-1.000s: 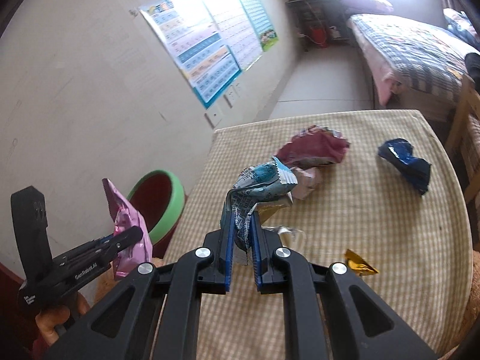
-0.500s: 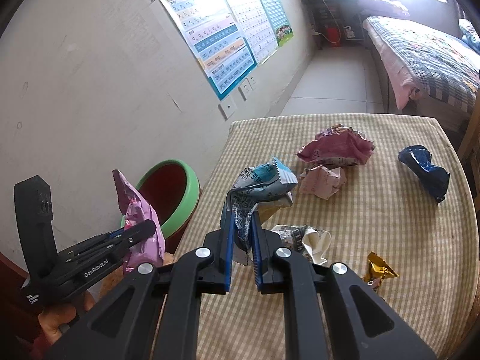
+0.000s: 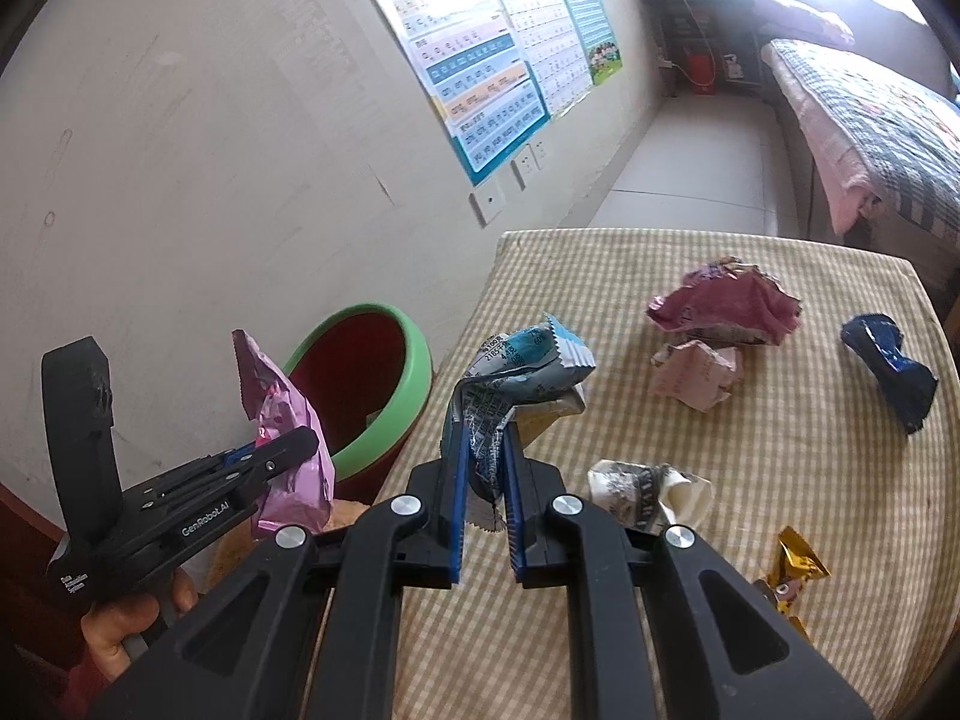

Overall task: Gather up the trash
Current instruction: 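Carry the pink and blue-and-white wrappers over the bin with both tools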

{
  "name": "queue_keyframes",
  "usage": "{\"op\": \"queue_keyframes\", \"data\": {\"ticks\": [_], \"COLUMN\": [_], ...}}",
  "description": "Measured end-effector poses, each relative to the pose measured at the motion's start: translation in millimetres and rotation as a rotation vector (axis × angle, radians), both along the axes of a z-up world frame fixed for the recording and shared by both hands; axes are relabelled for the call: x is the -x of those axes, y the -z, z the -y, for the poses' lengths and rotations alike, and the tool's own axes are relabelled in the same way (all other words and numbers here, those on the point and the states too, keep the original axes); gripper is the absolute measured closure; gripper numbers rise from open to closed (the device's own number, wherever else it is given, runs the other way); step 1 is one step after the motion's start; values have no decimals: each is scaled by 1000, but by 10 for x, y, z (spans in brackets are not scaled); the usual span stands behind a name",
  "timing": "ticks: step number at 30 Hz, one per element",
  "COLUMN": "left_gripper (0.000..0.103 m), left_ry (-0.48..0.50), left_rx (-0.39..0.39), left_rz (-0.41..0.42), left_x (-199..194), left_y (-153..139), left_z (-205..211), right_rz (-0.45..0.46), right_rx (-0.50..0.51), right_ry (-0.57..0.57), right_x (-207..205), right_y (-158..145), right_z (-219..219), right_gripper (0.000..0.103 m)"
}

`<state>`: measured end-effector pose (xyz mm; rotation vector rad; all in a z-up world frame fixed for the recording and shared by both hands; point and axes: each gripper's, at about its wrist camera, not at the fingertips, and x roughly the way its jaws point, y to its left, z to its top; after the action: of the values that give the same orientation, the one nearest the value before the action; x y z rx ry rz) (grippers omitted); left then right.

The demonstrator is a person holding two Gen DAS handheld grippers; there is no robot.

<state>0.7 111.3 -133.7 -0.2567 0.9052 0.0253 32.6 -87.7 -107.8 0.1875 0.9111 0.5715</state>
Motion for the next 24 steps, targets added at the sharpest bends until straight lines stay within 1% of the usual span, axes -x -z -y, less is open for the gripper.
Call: {"op": "queue_keyframes", "data": {"ticks": [13, 24], "left_gripper": [85, 85], "left_ry": [-77, -147], "left_rx": [-5, -19], "left_rz": [-7, -28], "left_x": [6, 29], "left_y": [47, 115], "left_z": [-373, -762], "right_rz": [14, -8], "right_rx": [8, 32], "right_ry": [-101, -173], "right_x": [-105, -149], "right_y": [-44, 48], "right_z": [-457, -778], "right_gripper": [92, 92]}}
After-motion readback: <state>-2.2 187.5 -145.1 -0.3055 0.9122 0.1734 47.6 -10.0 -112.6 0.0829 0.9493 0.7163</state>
